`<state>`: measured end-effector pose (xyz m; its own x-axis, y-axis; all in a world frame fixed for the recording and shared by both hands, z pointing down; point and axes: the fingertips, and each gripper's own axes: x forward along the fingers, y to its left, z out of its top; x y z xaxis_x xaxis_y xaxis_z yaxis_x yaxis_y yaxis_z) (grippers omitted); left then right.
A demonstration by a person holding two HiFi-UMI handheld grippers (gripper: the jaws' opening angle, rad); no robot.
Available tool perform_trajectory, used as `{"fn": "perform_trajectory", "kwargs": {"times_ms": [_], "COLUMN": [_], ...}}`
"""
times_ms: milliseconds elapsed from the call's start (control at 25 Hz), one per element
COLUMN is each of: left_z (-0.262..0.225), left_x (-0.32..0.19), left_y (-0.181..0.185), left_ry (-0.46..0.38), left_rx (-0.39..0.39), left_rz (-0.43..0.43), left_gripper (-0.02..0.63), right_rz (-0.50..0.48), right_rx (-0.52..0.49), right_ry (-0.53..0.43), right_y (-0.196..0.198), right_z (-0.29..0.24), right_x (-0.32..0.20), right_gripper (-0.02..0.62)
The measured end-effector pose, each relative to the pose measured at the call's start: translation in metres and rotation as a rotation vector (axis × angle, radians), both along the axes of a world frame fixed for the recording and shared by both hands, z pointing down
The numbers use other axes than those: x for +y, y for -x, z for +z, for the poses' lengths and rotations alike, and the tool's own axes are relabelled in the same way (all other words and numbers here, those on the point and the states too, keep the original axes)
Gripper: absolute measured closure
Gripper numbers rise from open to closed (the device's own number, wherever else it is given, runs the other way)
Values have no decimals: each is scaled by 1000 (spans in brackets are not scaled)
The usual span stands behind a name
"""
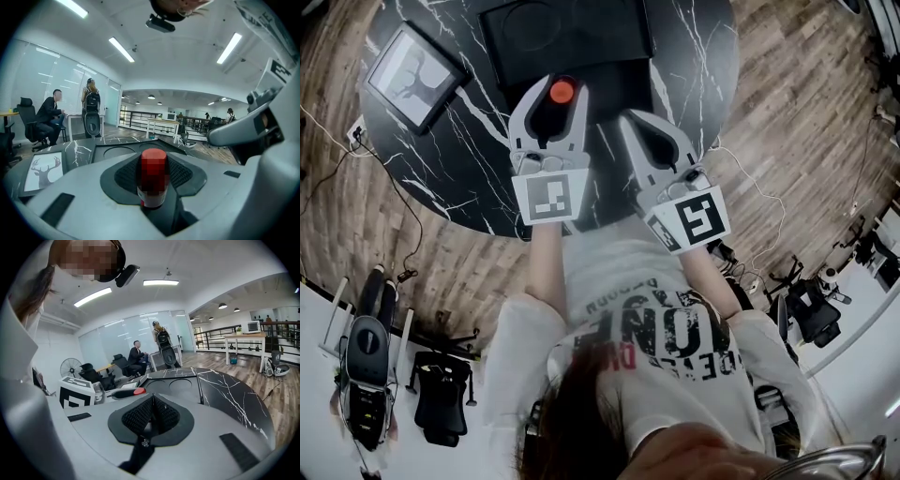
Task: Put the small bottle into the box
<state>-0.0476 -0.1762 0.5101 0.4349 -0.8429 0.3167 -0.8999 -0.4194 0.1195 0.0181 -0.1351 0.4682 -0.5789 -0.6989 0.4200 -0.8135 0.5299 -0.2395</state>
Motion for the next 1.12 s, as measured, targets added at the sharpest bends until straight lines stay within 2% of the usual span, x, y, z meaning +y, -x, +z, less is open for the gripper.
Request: {"fn": "perform_trajectory", "kwargs": {"times_ms": [280, 560, 800, 1000, 1120], "left_z": [9, 21, 23, 27, 29], "left_x": [3, 3, 3, 11, 13], "left_y": [-5, -13, -13, -12, -12], "left_ry": [44, 67, 92, 164, 174], "left_rx": [-44, -138, -135, -178, -183], "left_rz": [10, 50, 52, 41, 40], "left_gripper": [456, 456, 456, 453, 453], "right_rz": [-2, -10, -4, 2, 5], "right_rx": [2, -4, -3, -2, 1], "right_ry": [3, 2, 2, 2, 1], "right_y": [3, 8, 5, 0, -3], "right_z": [-1, -1, -2, -1, 0], "right_x": [1, 5, 6, 8, 9], "right_gripper": [594, 594, 594, 594, 594]}}
